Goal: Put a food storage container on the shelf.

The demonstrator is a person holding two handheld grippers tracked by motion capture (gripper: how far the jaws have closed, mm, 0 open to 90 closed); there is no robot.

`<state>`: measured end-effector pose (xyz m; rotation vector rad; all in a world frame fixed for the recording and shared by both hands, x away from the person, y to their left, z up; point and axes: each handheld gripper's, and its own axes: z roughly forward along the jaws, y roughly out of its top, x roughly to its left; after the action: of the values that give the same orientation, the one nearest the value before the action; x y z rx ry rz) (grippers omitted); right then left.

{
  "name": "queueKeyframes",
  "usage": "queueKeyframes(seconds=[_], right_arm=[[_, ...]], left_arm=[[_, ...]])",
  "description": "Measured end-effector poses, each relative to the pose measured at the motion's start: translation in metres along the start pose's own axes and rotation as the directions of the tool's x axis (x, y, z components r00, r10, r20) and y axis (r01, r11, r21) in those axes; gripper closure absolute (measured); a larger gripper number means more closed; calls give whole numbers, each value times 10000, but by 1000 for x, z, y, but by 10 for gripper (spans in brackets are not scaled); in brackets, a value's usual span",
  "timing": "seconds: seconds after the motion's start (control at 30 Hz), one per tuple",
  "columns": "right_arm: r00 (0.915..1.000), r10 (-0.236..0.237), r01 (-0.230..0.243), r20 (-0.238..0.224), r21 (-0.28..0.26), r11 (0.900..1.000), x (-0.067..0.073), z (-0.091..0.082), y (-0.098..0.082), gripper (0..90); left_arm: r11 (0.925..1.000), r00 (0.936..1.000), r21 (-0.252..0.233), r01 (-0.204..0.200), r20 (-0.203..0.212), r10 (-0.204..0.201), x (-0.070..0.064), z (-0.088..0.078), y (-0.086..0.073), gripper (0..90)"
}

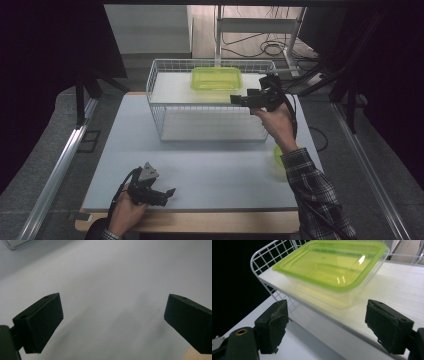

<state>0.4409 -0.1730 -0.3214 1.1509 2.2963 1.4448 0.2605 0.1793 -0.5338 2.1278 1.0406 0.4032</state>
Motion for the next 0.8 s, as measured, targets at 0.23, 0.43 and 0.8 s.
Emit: queueKeyframes(seconds=[0.23, 0.43, 0.8], right_arm=[[9988, -476, 477, -55, 73, 9988, 6, -6, -21, 133], [9963, -848, 850, -107, 203, 9962, 10, -12, -39, 107], [9886, -1505, 1498, 71, 596, 9869, 12, -20, -75, 69]], left_arm=[[9999, 9999, 110, 28, 125, -30, -1, 1, 0, 14], [9998, 9997, 199, -86, 225, 82, -2, 2, 0, 7], [9977, 9978, 250, -633, 225, 628, -8, 3, 2, 2]])
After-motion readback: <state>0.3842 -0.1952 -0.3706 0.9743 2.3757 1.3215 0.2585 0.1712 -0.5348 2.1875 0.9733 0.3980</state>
